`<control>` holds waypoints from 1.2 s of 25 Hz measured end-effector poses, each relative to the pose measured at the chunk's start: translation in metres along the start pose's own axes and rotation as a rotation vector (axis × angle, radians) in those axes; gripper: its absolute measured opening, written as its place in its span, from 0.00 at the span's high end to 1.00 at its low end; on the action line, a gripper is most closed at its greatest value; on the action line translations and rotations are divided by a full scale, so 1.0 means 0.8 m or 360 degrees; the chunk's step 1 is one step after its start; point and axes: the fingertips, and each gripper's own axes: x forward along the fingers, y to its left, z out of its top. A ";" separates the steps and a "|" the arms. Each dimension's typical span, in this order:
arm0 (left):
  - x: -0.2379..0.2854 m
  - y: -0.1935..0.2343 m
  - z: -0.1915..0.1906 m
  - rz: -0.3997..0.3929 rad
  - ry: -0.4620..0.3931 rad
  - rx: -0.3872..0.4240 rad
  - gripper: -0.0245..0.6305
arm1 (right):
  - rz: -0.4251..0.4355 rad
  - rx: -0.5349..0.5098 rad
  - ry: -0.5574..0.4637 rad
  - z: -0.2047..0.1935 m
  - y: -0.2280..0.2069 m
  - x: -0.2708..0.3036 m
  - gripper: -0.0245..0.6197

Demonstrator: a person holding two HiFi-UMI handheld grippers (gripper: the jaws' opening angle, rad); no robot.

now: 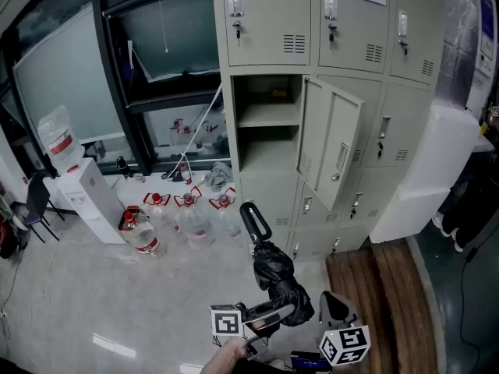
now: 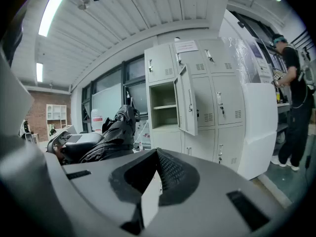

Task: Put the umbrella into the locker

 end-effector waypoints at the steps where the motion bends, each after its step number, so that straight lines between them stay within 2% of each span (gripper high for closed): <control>1: 0.000 -0.002 -0.002 0.0003 0.0000 0.0001 0.63 | 0.0004 0.0000 0.0004 -0.002 0.001 -0.002 0.96; 5: -0.006 -0.007 -0.006 0.0036 0.0010 0.0032 0.63 | 0.0014 -0.0007 0.0002 -0.004 0.008 -0.009 0.96; 10: -0.009 -0.002 -0.013 0.0033 0.0002 -0.0030 0.62 | 0.0045 -0.0033 -0.0021 0.003 0.015 -0.010 0.96; 14: -0.004 0.000 -0.009 0.0012 0.0035 0.0040 0.62 | 0.0080 0.0019 -0.0062 0.008 0.016 -0.006 0.96; 18: 0.002 0.020 0.001 0.0073 0.0052 0.0002 0.62 | 0.0070 0.0009 -0.0046 0.005 0.010 0.009 0.96; 20: 0.009 0.030 0.012 0.0079 0.0073 0.0027 0.62 | 0.0063 0.0019 -0.0046 0.007 0.000 0.022 0.96; 24: 0.025 0.058 0.045 0.0083 0.0077 -0.0011 0.62 | 0.0051 0.0021 -0.0056 0.016 -0.020 0.067 0.96; 30: 0.065 0.119 0.135 0.0027 0.0074 -0.0062 0.62 | 0.0020 0.0015 -0.0073 0.042 -0.063 0.175 0.96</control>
